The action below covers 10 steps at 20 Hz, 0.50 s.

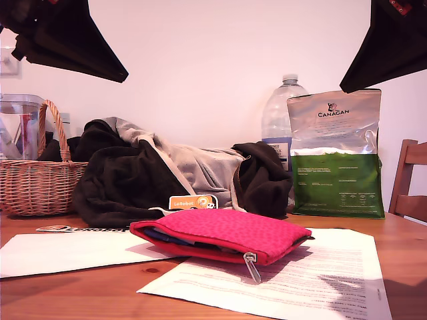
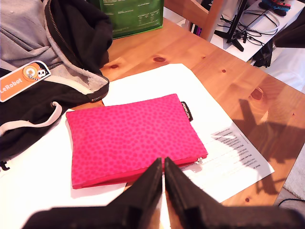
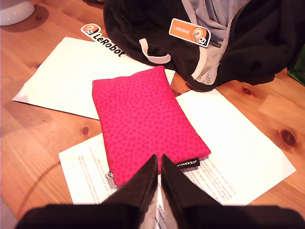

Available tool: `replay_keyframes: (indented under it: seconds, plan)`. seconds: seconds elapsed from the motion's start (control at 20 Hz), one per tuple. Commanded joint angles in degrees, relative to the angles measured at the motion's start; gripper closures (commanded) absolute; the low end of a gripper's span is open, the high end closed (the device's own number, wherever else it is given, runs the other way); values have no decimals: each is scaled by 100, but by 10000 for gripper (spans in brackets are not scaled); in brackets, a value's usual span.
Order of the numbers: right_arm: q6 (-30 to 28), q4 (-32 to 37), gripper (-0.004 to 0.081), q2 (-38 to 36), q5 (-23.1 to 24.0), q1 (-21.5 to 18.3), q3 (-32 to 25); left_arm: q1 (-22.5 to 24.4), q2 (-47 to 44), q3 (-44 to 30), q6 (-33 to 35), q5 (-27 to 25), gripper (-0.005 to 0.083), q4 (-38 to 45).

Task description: Close the zipper in the zip bag in front of you

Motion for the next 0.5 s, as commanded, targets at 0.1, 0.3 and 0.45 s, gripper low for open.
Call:
replay_keyframes:
  seconds: [0.1,0.3,0.45]
  plan:
    - [17,17,783,22,-4,20,-17,-13,-44,-129,-22,13,795,79]
    - [17,17,783,22,-7,20,-17,-13,-44,-129,-15,11,795,133]
    - [-2,20,783,22,-4,20,-17,-13,-44,-127,-17,11,795,262]
